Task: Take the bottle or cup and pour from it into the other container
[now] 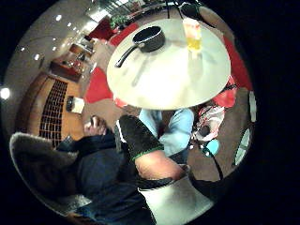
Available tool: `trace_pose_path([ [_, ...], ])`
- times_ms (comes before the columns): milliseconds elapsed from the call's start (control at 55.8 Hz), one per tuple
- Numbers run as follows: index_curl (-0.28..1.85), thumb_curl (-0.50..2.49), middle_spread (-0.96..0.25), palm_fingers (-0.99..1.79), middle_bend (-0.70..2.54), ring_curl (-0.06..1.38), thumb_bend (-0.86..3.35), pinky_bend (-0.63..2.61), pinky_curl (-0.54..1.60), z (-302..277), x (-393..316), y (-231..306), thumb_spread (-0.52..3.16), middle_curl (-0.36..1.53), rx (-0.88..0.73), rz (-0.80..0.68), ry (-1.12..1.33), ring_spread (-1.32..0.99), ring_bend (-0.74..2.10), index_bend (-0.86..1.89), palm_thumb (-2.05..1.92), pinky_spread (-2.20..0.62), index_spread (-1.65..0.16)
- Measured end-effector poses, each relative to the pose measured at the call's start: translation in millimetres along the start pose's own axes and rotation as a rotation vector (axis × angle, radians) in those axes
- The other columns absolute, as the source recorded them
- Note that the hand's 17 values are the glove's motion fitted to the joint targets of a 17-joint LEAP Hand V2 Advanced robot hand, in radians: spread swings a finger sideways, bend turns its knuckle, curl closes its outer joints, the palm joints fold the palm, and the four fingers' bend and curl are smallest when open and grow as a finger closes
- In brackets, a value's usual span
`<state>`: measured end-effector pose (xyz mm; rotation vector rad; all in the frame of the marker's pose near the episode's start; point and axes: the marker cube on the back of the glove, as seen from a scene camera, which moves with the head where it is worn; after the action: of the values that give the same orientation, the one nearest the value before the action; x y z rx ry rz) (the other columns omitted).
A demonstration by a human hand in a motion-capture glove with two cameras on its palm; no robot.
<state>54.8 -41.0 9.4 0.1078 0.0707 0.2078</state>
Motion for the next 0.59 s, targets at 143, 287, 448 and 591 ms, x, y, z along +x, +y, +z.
trace_pose_path([
  [143, 0.31, 0.3, -0.02, 0.4, 0.18, 0.14, -0.01, 0.36, 0.29, 26, 40, -47, 1.0, 0.27, -0.098, -0.036, -0.028, 0.15, 0.17, 0.17, 0.31, 0.35, -0.4],
  [287, 0.29, 0.33, 0.01, 0.28, 0.19, 0.14, -0.02, 0.45, 0.33, 79, 80, -124, 0.98, 0.28, -0.029, 0.007, -0.119, 0.17, 0.16, 0.13, 0.37, 0.36, -0.39],
  [448, 0.26, 0.34, 0.06, 0.2, 0.2, 0.14, -0.03, 0.54, 0.36, 135, 95, -180, 0.93, 0.3, -0.007, 0.086, -0.335, 0.19, 0.18, 0.12, 0.38, 0.36, -0.36],
  [591, 0.24, 0.36, 0.08, 0.23, 0.18, 0.17, -0.02, 0.6, 0.37, 180, 93, -224, 0.89, 0.3, -0.003, 0.07, -0.572, 0.21, 0.24, 0.12, 0.45, 0.36, -0.32],
])
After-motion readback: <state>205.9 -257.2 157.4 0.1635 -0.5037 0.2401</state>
